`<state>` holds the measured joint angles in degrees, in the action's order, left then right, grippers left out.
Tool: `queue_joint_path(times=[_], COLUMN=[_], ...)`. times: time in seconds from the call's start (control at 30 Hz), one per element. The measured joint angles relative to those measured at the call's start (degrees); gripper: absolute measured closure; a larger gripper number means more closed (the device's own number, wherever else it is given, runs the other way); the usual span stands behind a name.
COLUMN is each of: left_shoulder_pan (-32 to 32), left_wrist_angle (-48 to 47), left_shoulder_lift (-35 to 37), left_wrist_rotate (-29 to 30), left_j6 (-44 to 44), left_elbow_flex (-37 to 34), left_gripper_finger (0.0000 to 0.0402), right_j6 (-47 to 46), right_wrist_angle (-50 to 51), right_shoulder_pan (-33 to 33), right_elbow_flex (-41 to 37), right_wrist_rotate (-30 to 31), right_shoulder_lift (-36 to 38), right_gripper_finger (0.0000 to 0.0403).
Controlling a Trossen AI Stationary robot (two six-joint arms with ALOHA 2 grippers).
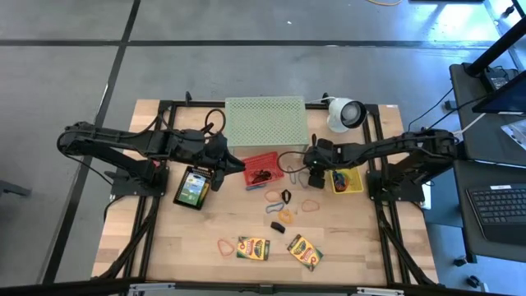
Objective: Pick & Place Office Desk Supplies
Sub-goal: Put the blue rubber band into the red bin
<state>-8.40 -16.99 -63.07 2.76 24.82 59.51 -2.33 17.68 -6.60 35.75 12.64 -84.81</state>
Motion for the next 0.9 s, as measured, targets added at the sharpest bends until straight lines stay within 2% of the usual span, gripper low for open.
queue_joint_path(times=[0.23, 0.4, 0.57, 0.7, 0.9], left_shoulder_pan=[0.0, 0.0, 0.0, 0.0, 0.0], left_wrist_angle=[0.02, 0.02, 0.02, 0.02, 0.02], left_shoulder_lift=[0.0, 0.0, 0.0, 0.0, 0.0], left_wrist_rotate=[0.0, -0.05, -0.11, -0.11, -0.09], left_j6=[0.07, 0.48, 0.52, 0.52, 0.55], left_elbow_flex=[0.0, 0.0, 0.0, 0.0, 0.02], left_gripper_finger=[0.0341, 0.0341, 0.0341, 0.0341, 0.0341], right_j6=[0.02, -2.19, -3.21, -3.19, -3.48], right_wrist_angle=[-2.26, -2.96, -2.93, -2.93, -3.18], right_shoulder_pan=[-2.15, -5.39, -7.35, -7.85, -7.91], right_elbow_flex=[0.0, 0.2, 0.24, 0.24, 0.2], right_wrist_rotate=[-0.45, -6.42, -8.44, -9.7, -10.35], right_shoulder_lift=[-1.27, -2.9, -3.43, -3.5, -3.65], right_gripper_finger=[0.0225, 0.0225, 0.0229, 0.0262, 0.0354])
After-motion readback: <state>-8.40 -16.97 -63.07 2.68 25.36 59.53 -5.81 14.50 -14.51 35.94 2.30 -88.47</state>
